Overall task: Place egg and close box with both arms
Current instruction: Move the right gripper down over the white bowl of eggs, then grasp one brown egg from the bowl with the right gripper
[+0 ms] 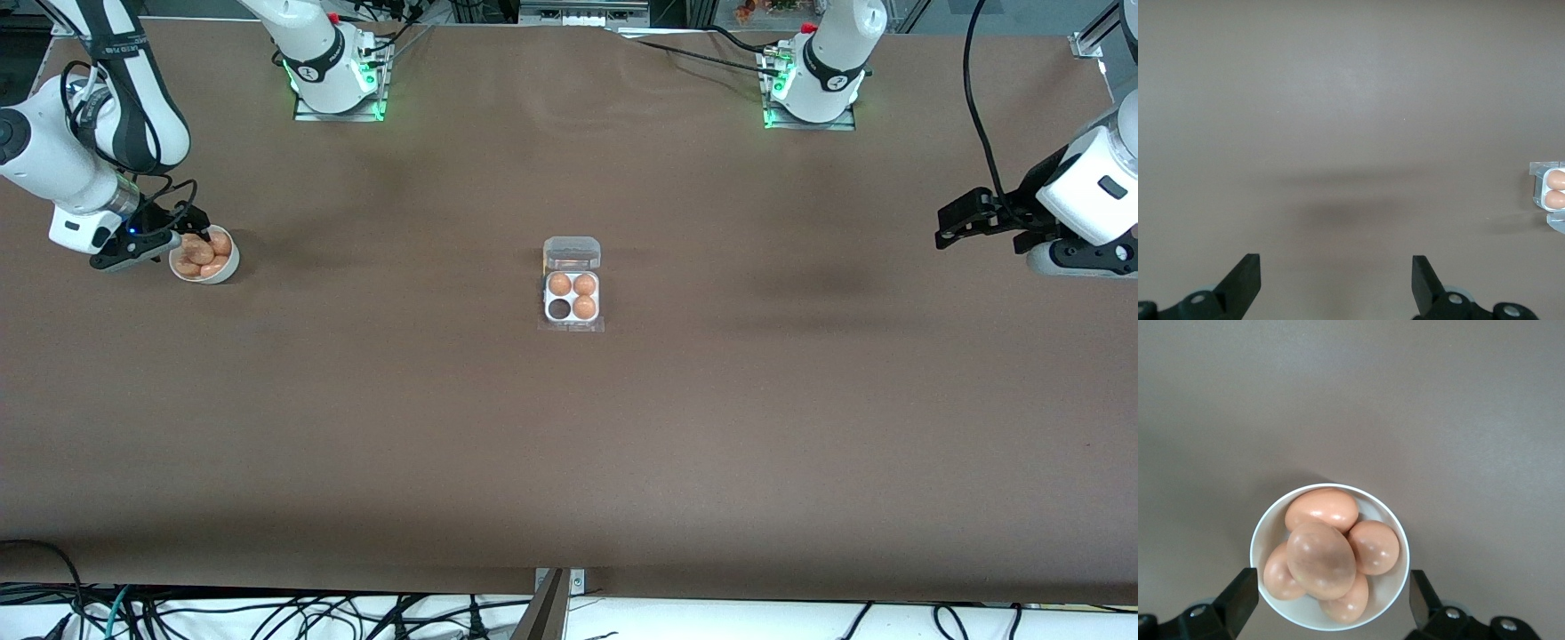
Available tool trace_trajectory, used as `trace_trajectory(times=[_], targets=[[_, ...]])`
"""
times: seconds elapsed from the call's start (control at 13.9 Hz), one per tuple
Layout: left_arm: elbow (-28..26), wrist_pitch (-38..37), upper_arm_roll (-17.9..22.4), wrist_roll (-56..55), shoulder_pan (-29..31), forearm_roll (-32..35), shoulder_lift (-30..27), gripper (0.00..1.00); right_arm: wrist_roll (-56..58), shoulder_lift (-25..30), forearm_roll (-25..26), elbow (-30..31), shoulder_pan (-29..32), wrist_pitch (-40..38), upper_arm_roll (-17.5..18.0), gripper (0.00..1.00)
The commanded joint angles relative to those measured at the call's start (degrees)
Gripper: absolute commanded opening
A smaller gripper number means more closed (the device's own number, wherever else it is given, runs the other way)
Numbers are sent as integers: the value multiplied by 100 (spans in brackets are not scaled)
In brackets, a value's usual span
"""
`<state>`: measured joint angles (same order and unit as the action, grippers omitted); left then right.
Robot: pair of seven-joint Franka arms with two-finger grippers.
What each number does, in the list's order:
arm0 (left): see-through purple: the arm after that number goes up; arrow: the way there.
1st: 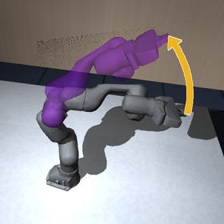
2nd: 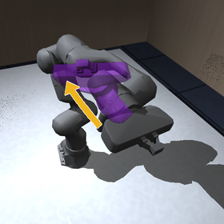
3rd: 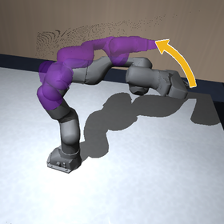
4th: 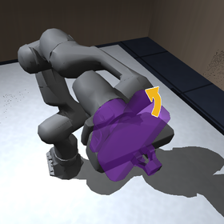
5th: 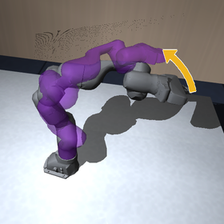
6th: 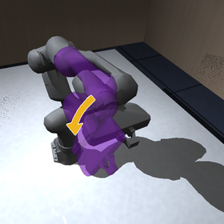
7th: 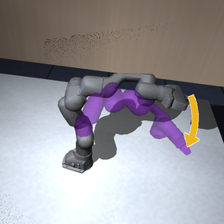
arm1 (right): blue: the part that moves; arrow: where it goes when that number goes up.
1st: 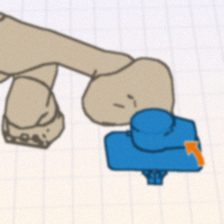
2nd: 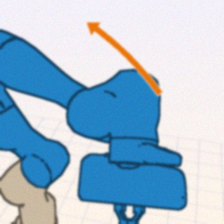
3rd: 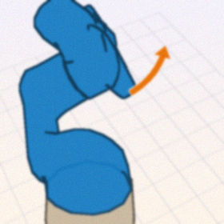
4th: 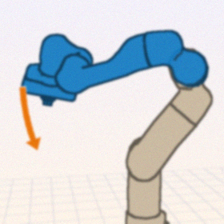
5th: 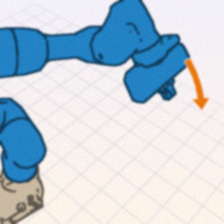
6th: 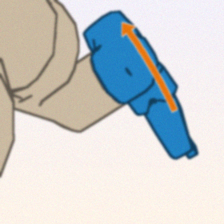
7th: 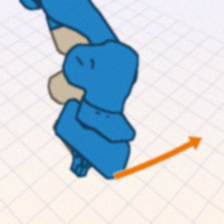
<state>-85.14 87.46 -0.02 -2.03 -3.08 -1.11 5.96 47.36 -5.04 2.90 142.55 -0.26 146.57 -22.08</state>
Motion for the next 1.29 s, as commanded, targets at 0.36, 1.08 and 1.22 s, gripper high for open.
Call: trace_trajectory(times=[0.36,1.08,1.22], targets=[[129,-97,-25,-43,18,-47,46,100,98,-234,0,80,-45,126,19,100],[129,-97,-25,-43,18,-47,46,100,238,-305,-18,-34,-80,73,28,50],[129,-97,-25,-43,9,-47,46,100,230,-331,-18,-35,-80,73,28,39]])
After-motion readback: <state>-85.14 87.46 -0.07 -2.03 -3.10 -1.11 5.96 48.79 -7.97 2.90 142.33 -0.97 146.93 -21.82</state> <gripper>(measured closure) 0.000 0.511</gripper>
